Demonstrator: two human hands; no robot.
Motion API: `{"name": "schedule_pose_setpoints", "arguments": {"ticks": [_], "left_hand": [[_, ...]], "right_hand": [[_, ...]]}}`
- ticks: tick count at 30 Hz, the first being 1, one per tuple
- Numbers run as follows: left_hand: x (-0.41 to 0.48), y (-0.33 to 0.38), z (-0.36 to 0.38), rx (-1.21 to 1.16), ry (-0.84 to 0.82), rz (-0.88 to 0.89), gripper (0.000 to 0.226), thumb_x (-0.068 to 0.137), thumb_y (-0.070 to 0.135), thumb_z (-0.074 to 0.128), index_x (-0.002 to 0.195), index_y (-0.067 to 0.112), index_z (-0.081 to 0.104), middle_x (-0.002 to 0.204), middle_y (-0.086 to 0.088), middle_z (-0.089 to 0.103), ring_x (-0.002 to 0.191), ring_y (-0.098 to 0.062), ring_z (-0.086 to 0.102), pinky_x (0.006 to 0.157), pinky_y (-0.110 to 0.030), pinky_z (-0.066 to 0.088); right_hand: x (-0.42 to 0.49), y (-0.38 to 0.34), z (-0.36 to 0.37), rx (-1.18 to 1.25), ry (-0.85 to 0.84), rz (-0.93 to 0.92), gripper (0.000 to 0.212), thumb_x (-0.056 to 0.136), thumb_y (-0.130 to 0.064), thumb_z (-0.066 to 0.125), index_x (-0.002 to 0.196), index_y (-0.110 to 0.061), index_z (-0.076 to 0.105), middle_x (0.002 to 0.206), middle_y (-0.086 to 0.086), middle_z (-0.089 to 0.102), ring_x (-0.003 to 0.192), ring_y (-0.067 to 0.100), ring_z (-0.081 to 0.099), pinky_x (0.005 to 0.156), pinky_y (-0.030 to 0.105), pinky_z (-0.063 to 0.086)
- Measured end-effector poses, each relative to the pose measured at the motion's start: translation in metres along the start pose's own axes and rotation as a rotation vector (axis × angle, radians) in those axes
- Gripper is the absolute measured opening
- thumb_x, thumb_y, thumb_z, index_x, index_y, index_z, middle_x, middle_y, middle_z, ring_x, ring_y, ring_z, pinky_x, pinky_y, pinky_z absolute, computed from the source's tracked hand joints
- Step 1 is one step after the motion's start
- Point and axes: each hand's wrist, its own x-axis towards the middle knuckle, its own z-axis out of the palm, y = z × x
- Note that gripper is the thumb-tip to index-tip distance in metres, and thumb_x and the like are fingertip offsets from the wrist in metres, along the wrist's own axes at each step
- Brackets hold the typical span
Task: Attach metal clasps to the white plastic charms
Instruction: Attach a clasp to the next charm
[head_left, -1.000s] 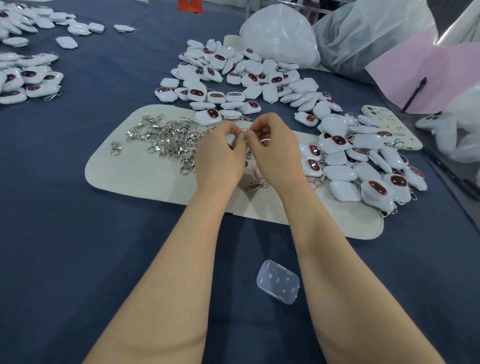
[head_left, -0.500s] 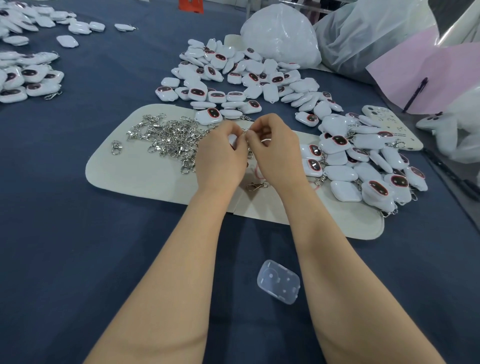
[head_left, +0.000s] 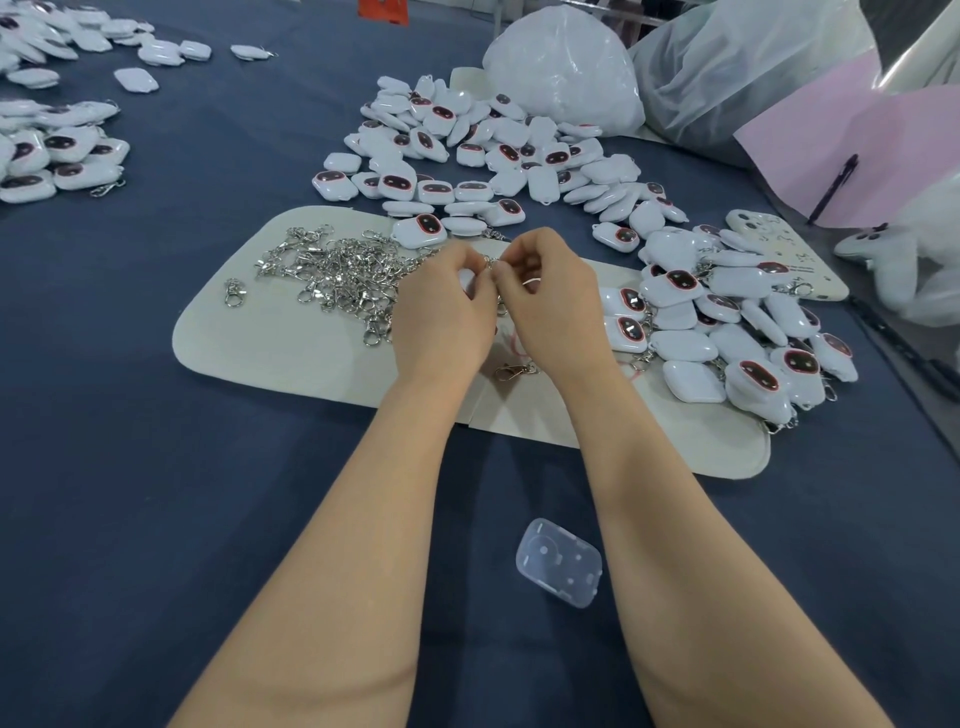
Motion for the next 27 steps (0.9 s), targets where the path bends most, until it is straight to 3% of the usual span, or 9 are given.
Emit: {"name": "schedule_pose_setpoints", "arguments": {"ticks": [8,22,27], "left_hand": [[0.0008,-0.0001,0.0005,0.012,-0.003,-0.013,0.011,0.093,0.027,0.054,0.093,0.019,0.062,0.087,-0.006,0.07,0.077,-0.029,0.068,0.075,-0.039,0.053],[-0.0013,0.0002,0.0002,0.042,-0.004,-0.005,0.011,0.093,0.026,0.053,0.093,0.019,0.061,0.082,-0.007,0.069,0.076,-0.027,0.068,0.075,-0.039,0.053],[0.0002,0.0011,-0.0018,0.028,-0.017,0.015,0.01,0.092,0.023,0.053,0.094,0.018,0.062,0.086,-0.007,0.07,0.075,-0.029,0.068,0.074,-0.039,0.053]], "right_hand": [[0.0005,0.0002,-0.0004,0.007,-0.029,0.002,0.009,0.089,-0.008,0.057,0.09,-0.015,0.051,0.076,-0.014,0.052,0.073,0.005,0.05,0.072,0.023,0.044],[0.0012,0.0028,-0.0005,-0.023,-0.031,0.006,0.005,0.09,-0.011,0.057,0.089,-0.015,0.054,0.074,-0.016,0.051,0.068,-0.003,0.049,0.066,0.01,0.039],[0.0009,0.0024,-0.0049,0.009,-0.128,0.02,0.011,0.091,-0.007,0.054,0.092,-0.017,0.05,0.081,-0.014,0.053,0.073,0.001,0.05,0.071,0.019,0.045]]}}
